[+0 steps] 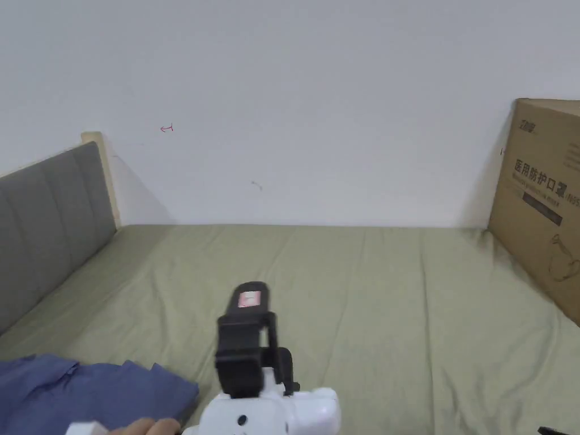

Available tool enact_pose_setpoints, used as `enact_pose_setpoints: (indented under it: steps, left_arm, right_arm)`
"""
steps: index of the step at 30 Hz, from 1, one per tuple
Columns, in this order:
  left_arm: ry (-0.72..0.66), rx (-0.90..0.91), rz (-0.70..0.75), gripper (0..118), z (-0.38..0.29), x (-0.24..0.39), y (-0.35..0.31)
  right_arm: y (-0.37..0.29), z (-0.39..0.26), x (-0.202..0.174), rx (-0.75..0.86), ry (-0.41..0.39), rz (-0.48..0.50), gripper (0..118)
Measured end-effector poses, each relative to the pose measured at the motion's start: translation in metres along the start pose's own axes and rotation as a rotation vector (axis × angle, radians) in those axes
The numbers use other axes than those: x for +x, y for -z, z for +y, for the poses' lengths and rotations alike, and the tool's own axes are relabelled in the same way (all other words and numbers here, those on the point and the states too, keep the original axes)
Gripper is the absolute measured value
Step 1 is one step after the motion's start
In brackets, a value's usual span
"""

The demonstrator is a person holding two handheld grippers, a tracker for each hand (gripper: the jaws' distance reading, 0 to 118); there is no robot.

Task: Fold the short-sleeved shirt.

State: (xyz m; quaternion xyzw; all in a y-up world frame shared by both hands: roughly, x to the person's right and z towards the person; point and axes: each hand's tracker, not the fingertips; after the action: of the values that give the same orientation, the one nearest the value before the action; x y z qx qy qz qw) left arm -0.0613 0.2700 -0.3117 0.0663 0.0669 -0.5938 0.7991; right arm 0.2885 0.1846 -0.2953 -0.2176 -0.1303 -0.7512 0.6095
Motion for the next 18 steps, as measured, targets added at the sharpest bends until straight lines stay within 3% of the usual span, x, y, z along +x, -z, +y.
enact_pose_setpoints:
  steps: [3,5,7,8,10,14,18]
  left_arm:
    - [-0.598,-0.204,-0.138,114,-0.008,-0.04,0.014]
    - [-0.98,-0.276,-0.179,114,-0.025,-0.057,0.018]
    - [-1.165,-0.21,-0.112,113,-0.036,-0.063,0.008]
    - [-1.176,-0.149,-0.042,113,-0.036,-0.062,-0.001]
    - [-1.164,-0.082,0.045,113,-0.034,-0.061,-0.013]
    - [-1.15,-0.067,0.065,114,-0.026,-0.06,-0.022]
    - [-1.165,-0.077,0.052,114,-0.025,-0.061,-0.022]
  right_arm:
    - [-0.015,-0.006,-0.051,0.163,-0.581,0.102,118]
    - [-0.042,-0.054,-0.088,0.416,-1.163,0.204,118]
    - [-0.057,-0.095,-0.088,0.648,-1.581,0.326,118]
    - [-0.063,-0.117,-0.084,0.736,-1.735,0.416,118]
    - [-0.066,-0.139,-0.08,0.786,-1.804,0.473,118]
    - [-0.059,-0.149,-0.078,0.616,-1.706,0.43,118]
    - [-0.055,-0.145,-0.073,0.638,-1.736,0.402,118]
